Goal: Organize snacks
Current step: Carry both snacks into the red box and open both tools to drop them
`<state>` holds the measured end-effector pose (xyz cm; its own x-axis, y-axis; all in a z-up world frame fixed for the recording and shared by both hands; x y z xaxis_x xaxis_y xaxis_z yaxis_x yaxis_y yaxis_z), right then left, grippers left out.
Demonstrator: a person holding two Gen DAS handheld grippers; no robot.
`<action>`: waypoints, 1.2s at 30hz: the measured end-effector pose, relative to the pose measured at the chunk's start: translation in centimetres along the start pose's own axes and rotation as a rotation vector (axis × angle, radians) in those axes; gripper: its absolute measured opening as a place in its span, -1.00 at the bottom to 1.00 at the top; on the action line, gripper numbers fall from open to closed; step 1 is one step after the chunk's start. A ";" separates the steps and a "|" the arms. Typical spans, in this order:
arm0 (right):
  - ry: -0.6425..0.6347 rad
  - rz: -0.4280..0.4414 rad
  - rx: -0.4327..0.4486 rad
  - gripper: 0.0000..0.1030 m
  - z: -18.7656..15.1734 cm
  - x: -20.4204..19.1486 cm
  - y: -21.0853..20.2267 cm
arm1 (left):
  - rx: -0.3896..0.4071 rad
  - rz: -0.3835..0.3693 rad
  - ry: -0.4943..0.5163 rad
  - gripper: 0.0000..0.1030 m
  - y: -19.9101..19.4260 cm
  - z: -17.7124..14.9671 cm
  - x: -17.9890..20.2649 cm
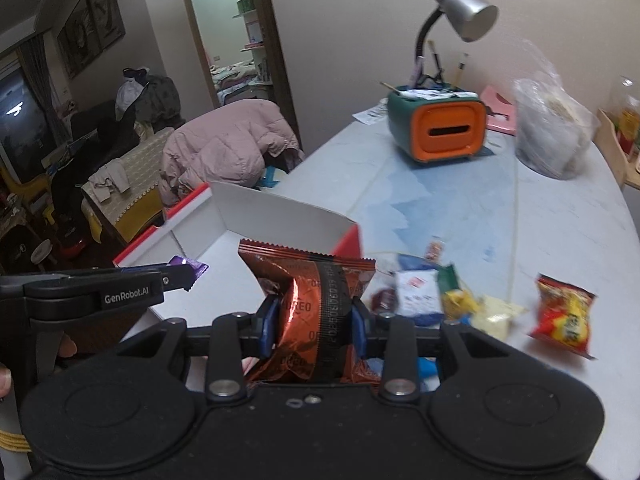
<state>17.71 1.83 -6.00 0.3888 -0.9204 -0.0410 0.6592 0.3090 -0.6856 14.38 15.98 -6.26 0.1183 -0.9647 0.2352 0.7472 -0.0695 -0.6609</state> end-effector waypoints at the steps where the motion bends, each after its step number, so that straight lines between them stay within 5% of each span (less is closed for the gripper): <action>1: -0.004 -0.001 -0.002 -0.32 0.3 -0.7 0.5 | -0.006 -0.001 0.000 -0.62 0.2 0.2 -0.7; 19: -0.141 -0.055 -0.111 -0.31 1.2 -10.9 10.8 | -0.139 0.054 0.057 -0.62 5.6 1.9 -10.7; 36: -0.149 -0.078 -0.242 -0.28 -1.1 -12.4 15.2 | -0.271 0.036 0.167 -0.62 9.5 0.3 -11.2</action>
<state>22.20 17.71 -16.71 0.4448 -0.8884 0.1138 0.5251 0.1557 -0.8367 20.34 26.25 -14.96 0.0158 -0.9945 0.1034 0.5401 -0.0786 -0.8379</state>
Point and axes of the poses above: each gripper's, at about its wrist camera, not at the fingertips, and y roughly the way its jaws point, x to its right, z to its top, the point moved 4 cm from there along y, roughly the way its jaws point, and after that the axes turned 8 degrees about -z, right-handed, at the moved point
